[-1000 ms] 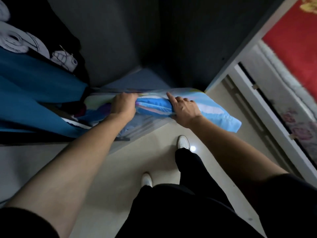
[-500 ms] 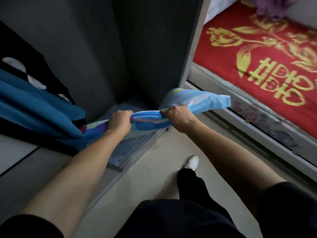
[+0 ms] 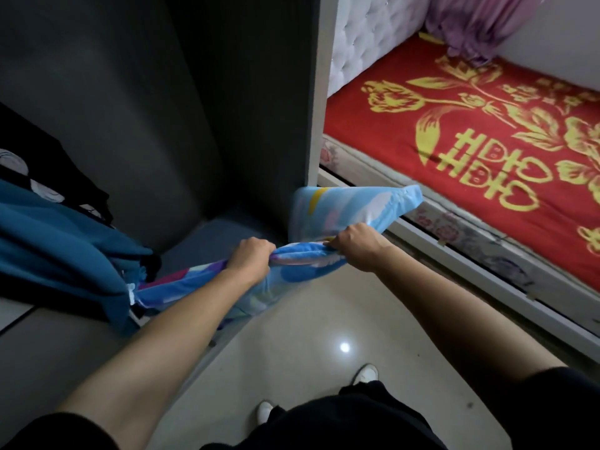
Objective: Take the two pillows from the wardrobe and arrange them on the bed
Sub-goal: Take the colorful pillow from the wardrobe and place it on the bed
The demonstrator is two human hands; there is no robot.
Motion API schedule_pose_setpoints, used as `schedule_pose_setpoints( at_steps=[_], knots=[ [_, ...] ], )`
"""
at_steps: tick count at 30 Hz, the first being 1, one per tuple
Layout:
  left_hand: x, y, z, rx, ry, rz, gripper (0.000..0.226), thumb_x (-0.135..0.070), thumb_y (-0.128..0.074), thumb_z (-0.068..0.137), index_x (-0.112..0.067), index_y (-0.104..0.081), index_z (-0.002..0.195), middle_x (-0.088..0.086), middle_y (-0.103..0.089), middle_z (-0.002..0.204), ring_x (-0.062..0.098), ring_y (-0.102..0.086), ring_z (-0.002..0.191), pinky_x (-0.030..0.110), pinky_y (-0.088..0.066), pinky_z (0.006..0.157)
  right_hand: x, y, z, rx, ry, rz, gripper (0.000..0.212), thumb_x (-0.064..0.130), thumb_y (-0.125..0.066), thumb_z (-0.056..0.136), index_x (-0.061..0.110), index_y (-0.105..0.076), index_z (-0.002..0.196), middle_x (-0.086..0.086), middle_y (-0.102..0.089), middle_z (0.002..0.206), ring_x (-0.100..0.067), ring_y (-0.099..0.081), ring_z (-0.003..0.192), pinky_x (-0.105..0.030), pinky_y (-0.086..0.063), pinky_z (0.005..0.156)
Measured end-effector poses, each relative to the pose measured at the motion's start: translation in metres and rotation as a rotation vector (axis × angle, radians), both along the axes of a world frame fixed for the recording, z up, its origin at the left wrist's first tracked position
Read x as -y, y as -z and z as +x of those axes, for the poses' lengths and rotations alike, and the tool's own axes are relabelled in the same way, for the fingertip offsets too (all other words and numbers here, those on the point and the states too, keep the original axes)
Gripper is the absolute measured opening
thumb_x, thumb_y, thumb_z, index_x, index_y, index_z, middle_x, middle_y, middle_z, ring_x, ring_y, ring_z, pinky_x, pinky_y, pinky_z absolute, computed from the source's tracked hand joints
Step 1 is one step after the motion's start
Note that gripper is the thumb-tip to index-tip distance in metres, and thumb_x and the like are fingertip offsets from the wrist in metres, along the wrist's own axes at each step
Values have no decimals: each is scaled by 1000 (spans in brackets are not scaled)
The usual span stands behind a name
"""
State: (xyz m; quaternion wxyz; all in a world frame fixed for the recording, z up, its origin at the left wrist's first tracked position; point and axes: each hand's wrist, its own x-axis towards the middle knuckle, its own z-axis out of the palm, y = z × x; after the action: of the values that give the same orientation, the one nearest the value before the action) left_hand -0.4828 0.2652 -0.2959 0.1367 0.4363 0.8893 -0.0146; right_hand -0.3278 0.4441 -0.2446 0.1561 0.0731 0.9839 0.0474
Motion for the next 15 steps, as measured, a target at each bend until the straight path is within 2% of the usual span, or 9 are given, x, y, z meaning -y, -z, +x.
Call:
schedule_pose_setpoints(
  at_steps=[5, 8, 15],
  knots=[
    [-7, 21, 39, -10, 100, -66, 19, -10, -55, 79, -22, -65, 91, 7, -70, 93, 34, -65, 90, 32, -39, 65, -7, 27, 38, 52, 78, -35, 44, 18, -46, 99, 31, -53, 142, -4, -68, 124, -29, -65, 109, -36, -50, 92],
    [-3, 33, 55, 0, 138, -67, 16, -11, -54, 80, -21, -64, 87, 7, -70, 90, 35, -66, 88, 32, -40, 62, -2, 34, 55, 64, 115, -47, 43, 19, -45, 100, 31, -53, 141, -5, -67, 124, -29, -65, 110, -38, -52, 93],
    [-16, 42, 94, 51, 266, -7, 23, -11, -52, 81, -21, -67, 94, 10, -70, 94, 35, -65, 91, 32, -41, 63, 5, 35, 111, 152, 344, -86, 45, 20, -58, 92, 34, -58, 135, -6, -70, 115, -29, -66, 105, -39, -54, 88]
  ],
)
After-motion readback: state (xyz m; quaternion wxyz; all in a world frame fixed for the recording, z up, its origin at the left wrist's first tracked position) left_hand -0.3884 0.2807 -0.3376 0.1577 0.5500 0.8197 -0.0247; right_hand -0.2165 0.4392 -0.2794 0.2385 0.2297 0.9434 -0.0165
